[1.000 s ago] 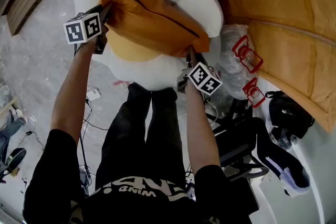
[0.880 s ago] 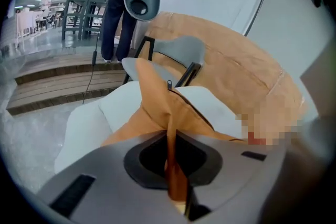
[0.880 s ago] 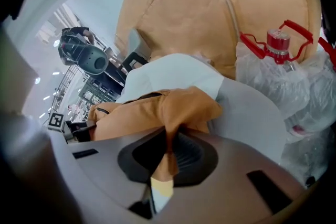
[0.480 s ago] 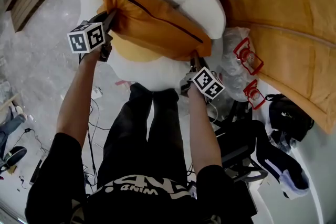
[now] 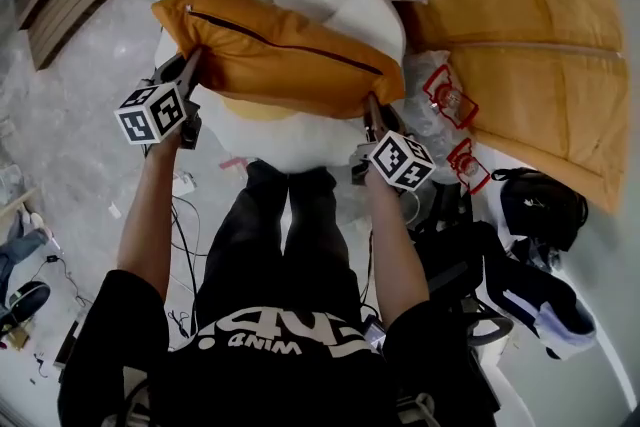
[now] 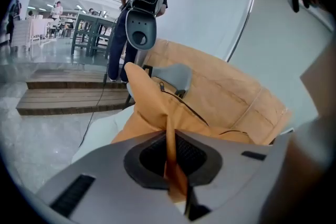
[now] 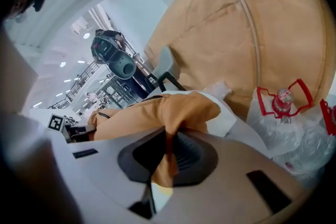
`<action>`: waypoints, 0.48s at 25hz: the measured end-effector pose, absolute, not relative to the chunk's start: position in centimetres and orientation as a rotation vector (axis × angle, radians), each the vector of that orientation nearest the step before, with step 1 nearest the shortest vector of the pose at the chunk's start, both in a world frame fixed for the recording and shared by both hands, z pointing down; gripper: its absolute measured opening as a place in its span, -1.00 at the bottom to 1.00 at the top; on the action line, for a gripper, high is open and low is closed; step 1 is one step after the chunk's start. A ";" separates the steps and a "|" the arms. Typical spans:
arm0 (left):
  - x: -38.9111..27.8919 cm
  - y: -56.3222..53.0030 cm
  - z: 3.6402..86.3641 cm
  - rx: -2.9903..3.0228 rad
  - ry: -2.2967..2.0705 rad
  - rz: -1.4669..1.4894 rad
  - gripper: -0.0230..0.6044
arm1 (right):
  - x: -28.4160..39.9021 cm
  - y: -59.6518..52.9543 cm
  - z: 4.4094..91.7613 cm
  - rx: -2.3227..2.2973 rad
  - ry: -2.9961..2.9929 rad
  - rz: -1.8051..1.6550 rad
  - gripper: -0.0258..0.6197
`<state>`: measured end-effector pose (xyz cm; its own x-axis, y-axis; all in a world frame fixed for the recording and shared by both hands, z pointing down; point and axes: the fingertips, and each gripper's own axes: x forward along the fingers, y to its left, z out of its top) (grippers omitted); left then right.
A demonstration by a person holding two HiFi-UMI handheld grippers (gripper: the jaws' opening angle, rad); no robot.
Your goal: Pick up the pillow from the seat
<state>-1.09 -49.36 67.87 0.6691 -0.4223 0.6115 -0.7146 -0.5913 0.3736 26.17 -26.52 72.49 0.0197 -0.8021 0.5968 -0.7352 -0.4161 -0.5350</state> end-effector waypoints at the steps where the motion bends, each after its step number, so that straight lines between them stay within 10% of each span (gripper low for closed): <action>1: -1.4 -49.0 66.3 2.287 -0.885 0.618 -0.86 | 26.2 -26.5 70.8 -2.188 1.673 -1.342 -0.79; 12: -4.3 -44.0 45.8 2.489 -0.958 0.437 -0.85 | 24.3 -23.5 50.2 -2.167 1.883 -1.014 -0.79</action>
<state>-4.34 -44.01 45.83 0.7107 -0.5535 0.4343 -0.6909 -0.6656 0.2822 24.31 -23.52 50.18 0.0154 -0.9106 0.4130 -0.8459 -0.2322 -0.4802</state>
